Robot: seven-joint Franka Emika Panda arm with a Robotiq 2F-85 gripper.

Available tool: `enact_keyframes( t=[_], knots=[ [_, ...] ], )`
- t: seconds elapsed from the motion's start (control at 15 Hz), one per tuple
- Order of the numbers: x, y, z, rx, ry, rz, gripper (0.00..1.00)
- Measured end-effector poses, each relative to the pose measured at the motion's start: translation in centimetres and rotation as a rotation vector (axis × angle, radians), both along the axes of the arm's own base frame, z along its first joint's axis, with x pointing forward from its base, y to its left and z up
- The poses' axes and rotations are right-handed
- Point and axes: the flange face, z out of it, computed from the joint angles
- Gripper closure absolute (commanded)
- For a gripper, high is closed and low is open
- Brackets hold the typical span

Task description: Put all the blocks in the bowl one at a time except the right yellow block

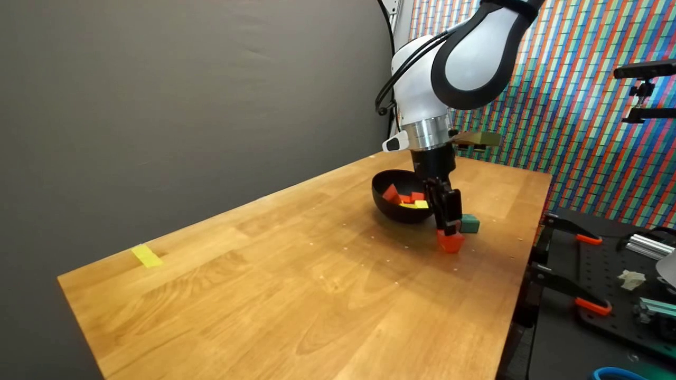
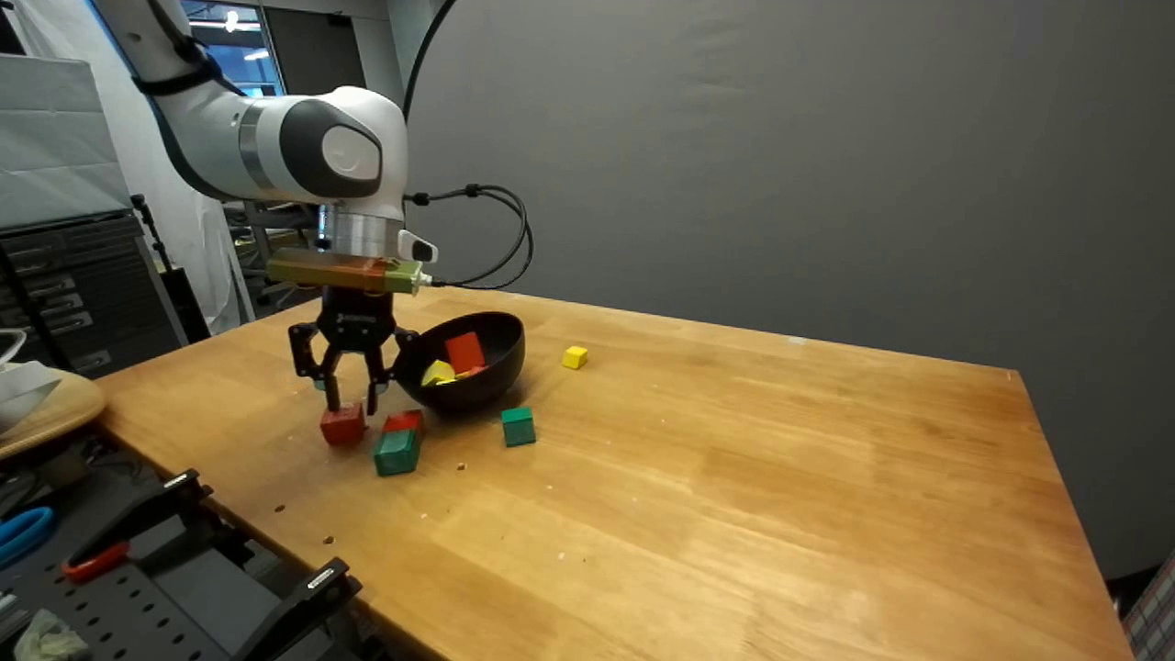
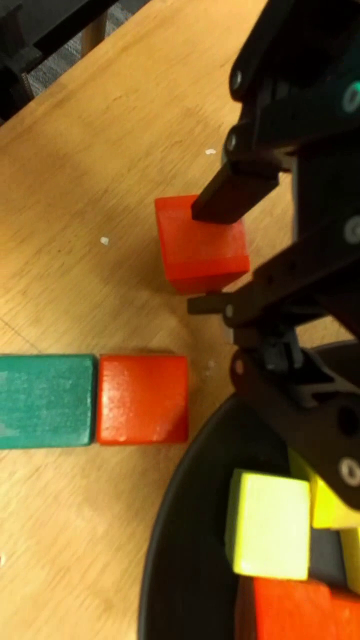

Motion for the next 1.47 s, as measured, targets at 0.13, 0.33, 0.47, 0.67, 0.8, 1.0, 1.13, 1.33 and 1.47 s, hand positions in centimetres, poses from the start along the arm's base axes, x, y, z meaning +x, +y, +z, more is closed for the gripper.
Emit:
enact_keyframes(
  t=[0.13, 0.33, 0.47, 0.67, 0.8, 1.0, 1.13, 1.33, 1.47],
  knots=[
    [-0.1, -0.1, 1.0, -0.022, -0.033, -0.006, 0.45],
    [-0.7, 0.0, 2.1, -0.053, -0.083, -0.011, 0.2],
    [-1.4, 0.2, 2.8, -0.064, -0.127, -0.014, 0.05],
    [-2.5, 0.9, 3.4, -0.037, -0.262, -0.064, 0.0],
    [-3.8, 1.3, 3.4, -0.012, -0.349, -0.107, 0.0],
    [-5.9, 1.0, 3.1, 0.004, -0.422, -0.155, 0.0],
    [-6.1, 0.9, 3.1, 0.002, -0.423, -0.16, 0.0],
    [-6.6, 1.4, 2.3, 0.006, -0.397, -0.154, 0.0],
    [-7.1, 2.1, 1.3, 0.017, -0.362, -0.151, 0.0]
  ],
)
